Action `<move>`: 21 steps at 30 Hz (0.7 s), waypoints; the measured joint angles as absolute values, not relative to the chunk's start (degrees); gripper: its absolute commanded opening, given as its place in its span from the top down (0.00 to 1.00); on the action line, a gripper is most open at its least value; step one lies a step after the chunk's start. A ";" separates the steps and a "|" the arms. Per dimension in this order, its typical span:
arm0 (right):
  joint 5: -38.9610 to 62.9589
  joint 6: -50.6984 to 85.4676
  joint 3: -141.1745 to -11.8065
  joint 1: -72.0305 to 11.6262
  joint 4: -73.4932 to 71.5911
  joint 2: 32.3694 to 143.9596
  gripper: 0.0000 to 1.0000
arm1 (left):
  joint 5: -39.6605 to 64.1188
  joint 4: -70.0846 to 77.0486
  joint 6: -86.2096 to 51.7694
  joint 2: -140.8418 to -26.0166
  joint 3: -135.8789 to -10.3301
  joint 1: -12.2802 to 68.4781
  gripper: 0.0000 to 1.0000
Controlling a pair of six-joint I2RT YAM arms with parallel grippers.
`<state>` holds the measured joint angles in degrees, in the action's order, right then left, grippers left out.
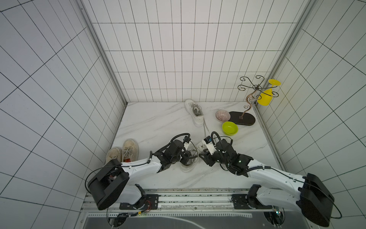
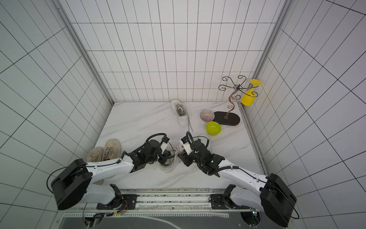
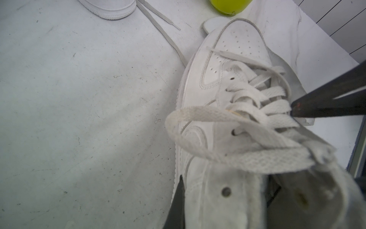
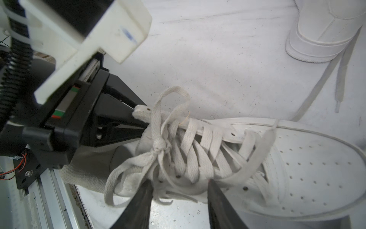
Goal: Remove the insole from the shoe
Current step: Untie the shoelace on the shoe.
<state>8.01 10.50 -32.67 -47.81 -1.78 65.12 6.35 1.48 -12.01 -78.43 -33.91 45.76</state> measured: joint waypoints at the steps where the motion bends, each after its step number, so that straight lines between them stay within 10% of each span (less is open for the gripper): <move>1: 7.84 10.22 -32.69 -48.03 -1.85 65.49 0.63 | 6.35 1.50 -12.01 -78.43 -33.89 45.76 1.00; 13: 3.73 10.37 -33.58 -49.08 -1.89 66.78 1.00 | 5.69 1.63 -12.19 -78.08 -33.58 45.82 1.00; 21: -2.68 12.93 -33.61 -49.30 -1.52 63.22 1.00 | 0.97 1.48 -14.13 -76.69 -32.64 46.15 1.00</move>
